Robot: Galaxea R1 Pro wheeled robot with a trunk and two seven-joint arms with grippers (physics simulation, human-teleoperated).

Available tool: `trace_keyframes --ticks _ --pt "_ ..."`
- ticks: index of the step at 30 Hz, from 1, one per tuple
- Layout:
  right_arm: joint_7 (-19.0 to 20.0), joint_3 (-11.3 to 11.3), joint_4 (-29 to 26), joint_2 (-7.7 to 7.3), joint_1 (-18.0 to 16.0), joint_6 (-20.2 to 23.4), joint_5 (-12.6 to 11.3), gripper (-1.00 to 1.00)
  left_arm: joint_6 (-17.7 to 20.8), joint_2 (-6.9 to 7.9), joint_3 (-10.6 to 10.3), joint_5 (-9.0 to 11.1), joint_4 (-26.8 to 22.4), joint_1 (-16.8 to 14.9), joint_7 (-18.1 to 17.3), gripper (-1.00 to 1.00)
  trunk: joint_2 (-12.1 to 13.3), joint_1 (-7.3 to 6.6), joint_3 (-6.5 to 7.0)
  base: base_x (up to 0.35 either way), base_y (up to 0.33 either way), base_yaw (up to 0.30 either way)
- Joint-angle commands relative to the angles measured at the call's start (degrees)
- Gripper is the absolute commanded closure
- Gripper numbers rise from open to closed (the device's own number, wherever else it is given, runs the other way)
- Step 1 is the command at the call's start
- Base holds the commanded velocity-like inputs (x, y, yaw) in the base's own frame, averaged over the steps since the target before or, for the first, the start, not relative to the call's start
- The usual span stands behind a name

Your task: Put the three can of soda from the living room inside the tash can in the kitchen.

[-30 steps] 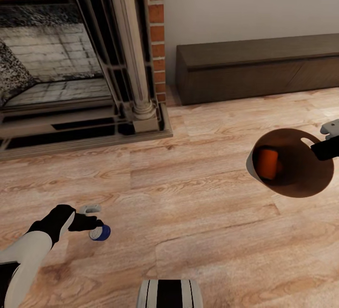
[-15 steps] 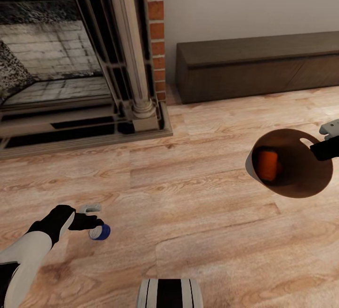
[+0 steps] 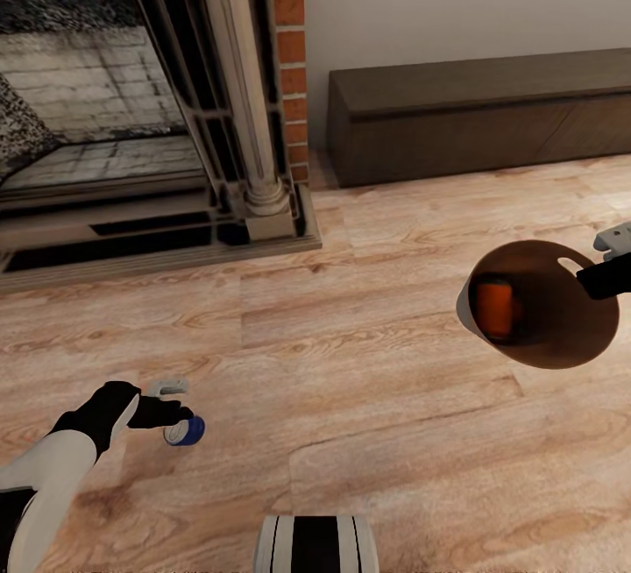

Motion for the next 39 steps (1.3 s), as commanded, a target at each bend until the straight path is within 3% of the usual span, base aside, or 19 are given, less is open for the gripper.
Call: trace_keyframes --ticks 1,6,10,39 --pt "0.44 -0.02 0.01 0.0 -0.02 0.31 -0.01 1.0 0.0 0.0 0.0 0.01 0.0 0.0 0.01 -1.0 0.0 -0.01 -0.09 0.001 0.0 0.0" --pt "0.44 -0.02 0.01 -0.02 -0.01 0.31 -0.03 1.0 0.0 -0.03 0.0 -0.02 0.04 0.0 0.1 -1.0 0.0 -0.01 -0.53 0.0 0.0 0.0" --pt "0.44 -0.02 0.01 -0.03 -0.01 0.31 -0.04 1.0 0.07 -0.07 0.0 -0.09 0.11 0.0 0.08 -1.0 -1.61 0.87 -1.61 0.0 0.0 0.0" --pt "0.44 -0.02 0.01 0.04 0.08 0.31 0.03 1.0 0.0 0.0 0.0 0.02 -0.02 0.0 0.06 -1.0 -1.61 0.87 -3.61 0.0 0.0 0.0"
